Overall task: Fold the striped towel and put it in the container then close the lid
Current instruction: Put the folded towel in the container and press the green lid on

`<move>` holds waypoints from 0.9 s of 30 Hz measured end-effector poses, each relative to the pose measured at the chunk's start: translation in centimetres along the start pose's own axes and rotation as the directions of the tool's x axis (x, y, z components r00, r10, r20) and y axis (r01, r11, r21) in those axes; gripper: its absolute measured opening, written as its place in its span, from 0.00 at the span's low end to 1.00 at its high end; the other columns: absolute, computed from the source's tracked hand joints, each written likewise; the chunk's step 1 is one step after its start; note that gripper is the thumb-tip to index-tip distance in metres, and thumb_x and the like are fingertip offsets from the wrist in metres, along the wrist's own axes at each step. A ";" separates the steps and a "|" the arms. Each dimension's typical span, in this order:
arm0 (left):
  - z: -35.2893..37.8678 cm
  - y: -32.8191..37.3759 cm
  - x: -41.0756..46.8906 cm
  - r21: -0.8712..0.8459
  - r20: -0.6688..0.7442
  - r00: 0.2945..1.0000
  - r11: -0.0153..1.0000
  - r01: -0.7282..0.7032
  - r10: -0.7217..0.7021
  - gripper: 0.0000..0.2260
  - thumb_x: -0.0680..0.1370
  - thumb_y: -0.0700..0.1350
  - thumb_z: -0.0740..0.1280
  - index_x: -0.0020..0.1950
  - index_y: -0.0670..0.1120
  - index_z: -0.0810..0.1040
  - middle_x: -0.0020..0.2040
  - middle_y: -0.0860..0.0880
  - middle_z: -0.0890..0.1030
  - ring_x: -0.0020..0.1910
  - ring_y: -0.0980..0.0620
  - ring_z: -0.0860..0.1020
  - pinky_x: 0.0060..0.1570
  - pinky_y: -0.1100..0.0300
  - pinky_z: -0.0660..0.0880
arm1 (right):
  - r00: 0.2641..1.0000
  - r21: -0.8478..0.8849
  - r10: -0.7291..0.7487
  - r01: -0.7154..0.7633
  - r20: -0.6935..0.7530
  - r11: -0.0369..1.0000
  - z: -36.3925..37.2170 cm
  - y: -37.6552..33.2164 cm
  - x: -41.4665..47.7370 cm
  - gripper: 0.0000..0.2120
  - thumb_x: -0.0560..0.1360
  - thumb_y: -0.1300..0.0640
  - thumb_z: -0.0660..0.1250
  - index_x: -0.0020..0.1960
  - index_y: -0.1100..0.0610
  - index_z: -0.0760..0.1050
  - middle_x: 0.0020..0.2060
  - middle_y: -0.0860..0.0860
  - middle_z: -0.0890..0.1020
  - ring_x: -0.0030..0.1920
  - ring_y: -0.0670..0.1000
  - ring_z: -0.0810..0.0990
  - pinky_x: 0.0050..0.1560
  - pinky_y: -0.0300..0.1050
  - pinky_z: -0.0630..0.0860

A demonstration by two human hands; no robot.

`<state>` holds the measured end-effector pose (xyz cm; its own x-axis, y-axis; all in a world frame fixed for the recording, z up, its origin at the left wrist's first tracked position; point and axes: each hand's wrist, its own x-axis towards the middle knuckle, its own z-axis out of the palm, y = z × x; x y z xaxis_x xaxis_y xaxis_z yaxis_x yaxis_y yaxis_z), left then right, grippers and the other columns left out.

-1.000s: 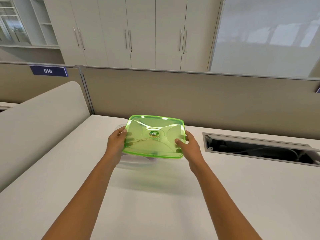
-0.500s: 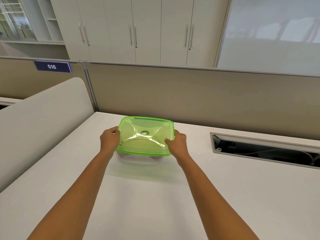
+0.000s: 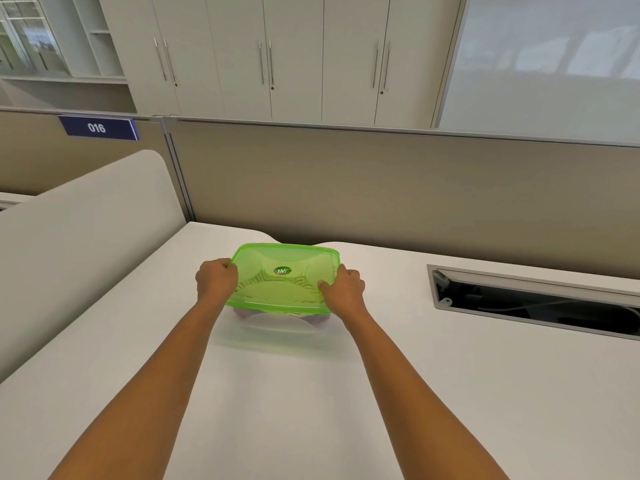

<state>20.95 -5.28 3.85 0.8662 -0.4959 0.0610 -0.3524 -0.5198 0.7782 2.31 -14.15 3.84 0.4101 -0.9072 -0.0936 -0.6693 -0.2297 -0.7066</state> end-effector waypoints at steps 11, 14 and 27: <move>-0.3 -0.2 2.1 -0.060 0.053 0.992 0.992 0.115 -0.112 0.12 0.77 0.42 0.61 0.47 0.35 0.81 0.43 0.38 0.79 0.52 0.38 0.75 0.50 0.53 0.71 | 0.993 0.289 0.086 -0.059 -0.080 0.956 -0.7 1.1 1.9 0.18 0.77 0.56 0.62 0.65 0.61 0.69 0.64 0.60 0.73 0.64 0.60 0.72 0.66 0.54 0.68; -0.1 0.2 2.6 -0.050 0.079 0.988 0.990 0.134 -0.130 0.15 0.77 0.44 0.62 0.31 0.44 0.75 0.32 0.46 0.74 0.48 0.41 0.73 0.49 0.54 0.70 | 0.982 0.430 0.169 -0.116 -0.086 0.895 -0.7 1.1 2.7 0.17 0.77 0.55 0.61 0.64 0.60 0.71 0.63 0.59 0.75 0.63 0.58 0.73 0.65 0.52 0.70; 1.1 1.0 5.3 -0.171 0.108 0.985 0.974 0.150 -0.133 0.18 0.76 0.49 0.67 0.61 0.39 0.78 0.64 0.40 0.77 0.64 0.39 0.73 0.65 0.51 0.69 | 0.929 0.699 0.370 -0.273 0.013 0.661 0.0 1.0 6.5 0.08 0.73 0.52 0.68 0.39 0.56 0.79 0.41 0.53 0.77 0.50 0.57 0.76 0.60 0.52 0.76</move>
<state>24.75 -9.18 4.31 0.8621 -0.4946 -0.1103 -0.1532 -0.4618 0.8736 4.28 -20.31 2.55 0.1409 -0.9232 -0.3575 -0.1214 0.3423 -0.9317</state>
